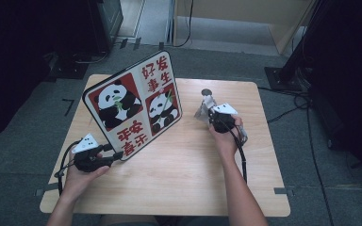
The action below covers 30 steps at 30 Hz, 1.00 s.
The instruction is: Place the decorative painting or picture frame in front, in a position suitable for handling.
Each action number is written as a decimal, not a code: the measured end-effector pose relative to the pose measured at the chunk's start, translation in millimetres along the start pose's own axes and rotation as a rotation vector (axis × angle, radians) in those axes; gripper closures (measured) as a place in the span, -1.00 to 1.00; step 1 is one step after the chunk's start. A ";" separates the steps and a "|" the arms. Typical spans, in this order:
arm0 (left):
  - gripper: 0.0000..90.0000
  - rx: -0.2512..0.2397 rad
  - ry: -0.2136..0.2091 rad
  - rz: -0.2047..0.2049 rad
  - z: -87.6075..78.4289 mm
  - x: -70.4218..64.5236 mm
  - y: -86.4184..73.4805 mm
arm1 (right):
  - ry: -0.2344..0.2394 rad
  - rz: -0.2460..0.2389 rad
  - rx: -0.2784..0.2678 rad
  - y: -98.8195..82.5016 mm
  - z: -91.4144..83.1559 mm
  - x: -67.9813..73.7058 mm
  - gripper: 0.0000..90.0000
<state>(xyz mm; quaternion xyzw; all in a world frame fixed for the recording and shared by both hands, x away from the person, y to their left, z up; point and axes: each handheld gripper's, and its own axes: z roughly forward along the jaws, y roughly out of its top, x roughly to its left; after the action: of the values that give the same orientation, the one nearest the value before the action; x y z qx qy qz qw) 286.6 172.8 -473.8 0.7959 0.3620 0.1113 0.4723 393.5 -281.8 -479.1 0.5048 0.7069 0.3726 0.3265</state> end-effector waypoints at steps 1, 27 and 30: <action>-0.13 -0.004 0.004 -0.004 -0.4 -0.5 -0.5 | 0.000 0.003 -0.001 -2.0 -3.8 -1.9 0.76; -1.00 -0.034 0.184 -0.121 -38.0 -3.3 -32.4 | 0.056 0.067 0.008 -49.7 -89.4 -32.8 -0.68; -1.00 -0.020 0.211 -0.126 -41.2 -3.5 -38.5 | 0.048 0.086 0.018 -59.0 -96.4 -41.5 -0.67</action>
<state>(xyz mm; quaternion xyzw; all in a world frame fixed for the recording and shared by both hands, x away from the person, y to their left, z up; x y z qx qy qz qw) 244.6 209.3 -483.6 0.7507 0.4578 0.1681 0.4458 296.5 -353.1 -477.0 0.5286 0.6954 0.3920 0.2886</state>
